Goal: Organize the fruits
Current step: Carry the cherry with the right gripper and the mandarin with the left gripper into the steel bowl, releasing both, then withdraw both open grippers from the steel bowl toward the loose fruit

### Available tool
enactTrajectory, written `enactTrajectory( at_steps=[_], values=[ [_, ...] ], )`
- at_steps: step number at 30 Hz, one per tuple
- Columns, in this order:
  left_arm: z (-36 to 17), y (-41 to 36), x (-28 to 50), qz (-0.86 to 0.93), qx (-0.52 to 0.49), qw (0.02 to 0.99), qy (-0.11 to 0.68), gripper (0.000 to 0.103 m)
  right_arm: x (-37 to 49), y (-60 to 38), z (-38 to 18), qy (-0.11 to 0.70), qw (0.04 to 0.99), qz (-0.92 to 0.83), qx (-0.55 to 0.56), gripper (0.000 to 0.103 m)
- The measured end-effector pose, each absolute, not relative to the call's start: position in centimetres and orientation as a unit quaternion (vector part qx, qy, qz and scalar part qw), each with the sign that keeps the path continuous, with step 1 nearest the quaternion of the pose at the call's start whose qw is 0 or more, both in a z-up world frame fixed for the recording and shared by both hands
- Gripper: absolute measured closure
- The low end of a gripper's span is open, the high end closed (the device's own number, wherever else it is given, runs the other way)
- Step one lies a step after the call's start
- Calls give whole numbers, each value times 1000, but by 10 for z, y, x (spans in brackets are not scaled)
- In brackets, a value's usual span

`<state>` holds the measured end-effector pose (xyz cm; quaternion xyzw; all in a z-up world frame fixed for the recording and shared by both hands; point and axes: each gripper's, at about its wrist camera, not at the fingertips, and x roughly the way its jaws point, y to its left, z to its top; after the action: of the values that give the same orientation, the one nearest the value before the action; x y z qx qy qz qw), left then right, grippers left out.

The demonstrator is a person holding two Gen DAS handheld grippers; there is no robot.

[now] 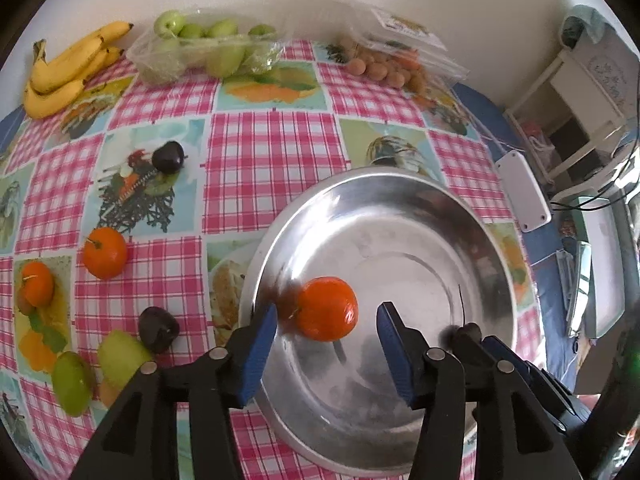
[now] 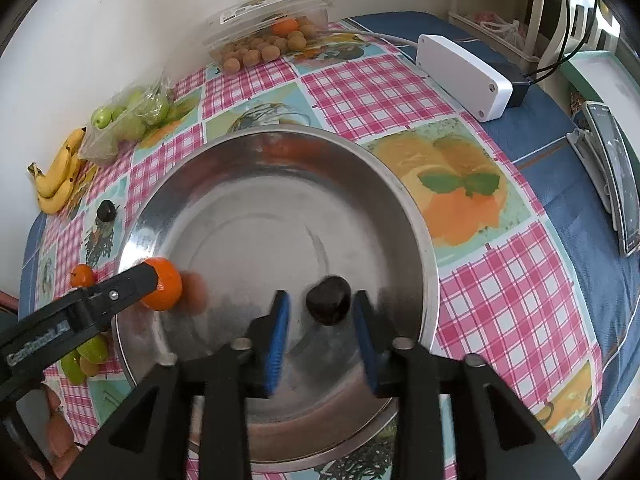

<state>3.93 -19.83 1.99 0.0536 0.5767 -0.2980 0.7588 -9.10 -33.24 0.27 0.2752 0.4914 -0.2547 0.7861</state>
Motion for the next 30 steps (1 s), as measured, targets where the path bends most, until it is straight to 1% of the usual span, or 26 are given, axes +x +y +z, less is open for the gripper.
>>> enactTrajectory(
  at_steps=[2, 4, 6, 10, 14, 16, 20, 25, 30],
  values=[
    [30, -193, 36, -298, 56, 766, 567, 47, -92, -331, 6, 490, 788, -254, 273, 63],
    [39, -185, 33, -290, 63, 779, 553, 43, -92, -330, 10, 487, 791, -253, 271, 63],
    [47, -174, 33, -269, 82, 799, 531, 37, -94, -328, 14, 486, 792, -254, 269, 63],
    [53, -145, 35, -207, 126, 833, 498, 31, -94, -319, 18, 492, 791, -246, 268, 63],
    [51, -111, 39, -159, 145, 846, 488, 27, -92, -305, 23, 496, 794, -235, 261, 63],
    [49, -95, 40, -144, 145, 849, 487, 27, -91, -297, 26, 495, 798, -229, 255, 63],
    [48, -74, 36, -131, 140, 855, 482, 21, -88, -283, 30, 495, 804, -221, 247, 63],
    [44, -57, 25, -119, 148, 857, 479, 20, -89, -270, 31, 497, 807, -214, 237, 63],
    [46, -49, 24, -108, 135, 862, 476, 20, -88, -265, 30, 500, 807, -216, 230, 63]
  ],
)
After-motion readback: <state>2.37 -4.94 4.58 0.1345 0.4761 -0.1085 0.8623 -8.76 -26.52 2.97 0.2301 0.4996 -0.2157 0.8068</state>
